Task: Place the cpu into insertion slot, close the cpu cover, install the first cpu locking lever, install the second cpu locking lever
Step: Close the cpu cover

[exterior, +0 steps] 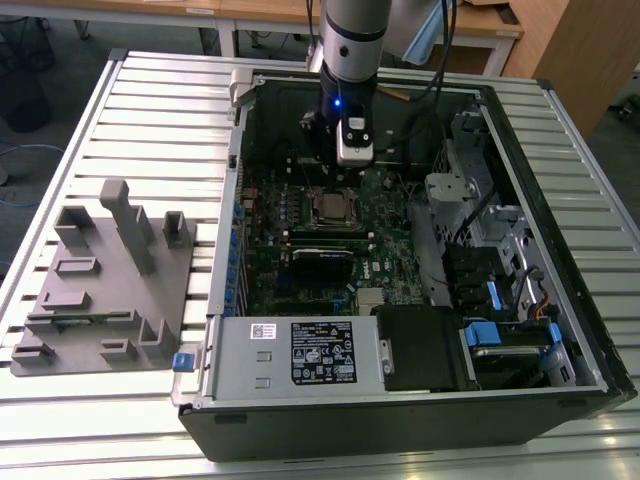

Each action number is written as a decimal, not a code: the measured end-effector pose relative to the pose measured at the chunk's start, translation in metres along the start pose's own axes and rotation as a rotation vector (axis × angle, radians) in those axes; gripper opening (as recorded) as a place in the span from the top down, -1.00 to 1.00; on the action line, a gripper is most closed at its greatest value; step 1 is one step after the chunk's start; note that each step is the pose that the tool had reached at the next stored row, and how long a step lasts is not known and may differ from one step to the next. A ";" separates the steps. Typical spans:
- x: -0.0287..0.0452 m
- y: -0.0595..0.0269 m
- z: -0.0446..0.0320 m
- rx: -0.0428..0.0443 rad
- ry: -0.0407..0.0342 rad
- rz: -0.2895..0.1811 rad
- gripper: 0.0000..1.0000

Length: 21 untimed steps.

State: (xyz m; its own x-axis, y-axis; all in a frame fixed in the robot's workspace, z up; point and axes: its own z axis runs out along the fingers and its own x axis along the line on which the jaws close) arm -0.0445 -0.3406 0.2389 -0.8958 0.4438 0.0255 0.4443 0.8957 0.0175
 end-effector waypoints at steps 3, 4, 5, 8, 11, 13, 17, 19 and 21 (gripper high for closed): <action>0.0000 0.0000 0.0001 0.0002 0.0001 -0.013 0.80; 0.0000 0.0000 0.0001 0.0002 0.0001 -0.013 0.80; 0.0001 0.0000 0.0001 0.0002 0.0001 -0.013 0.80; 0.0001 0.0000 0.0001 0.0002 0.0001 -0.013 0.80; 0.0001 0.0000 0.0001 0.0002 0.0001 -0.013 0.80; 0.0001 0.0000 0.0001 0.0002 0.0001 -0.013 0.80; 0.0001 0.0000 0.0001 0.0004 0.0003 -0.024 0.80; 0.0001 0.0000 0.0001 0.0008 0.0006 -0.039 0.80; 0.0001 0.0000 0.0002 0.0013 0.0009 -0.058 0.80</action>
State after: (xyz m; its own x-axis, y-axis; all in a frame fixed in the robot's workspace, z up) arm -0.0445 -0.3406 0.2387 -0.9201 0.3909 0.0254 0.3914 0.9200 0.0177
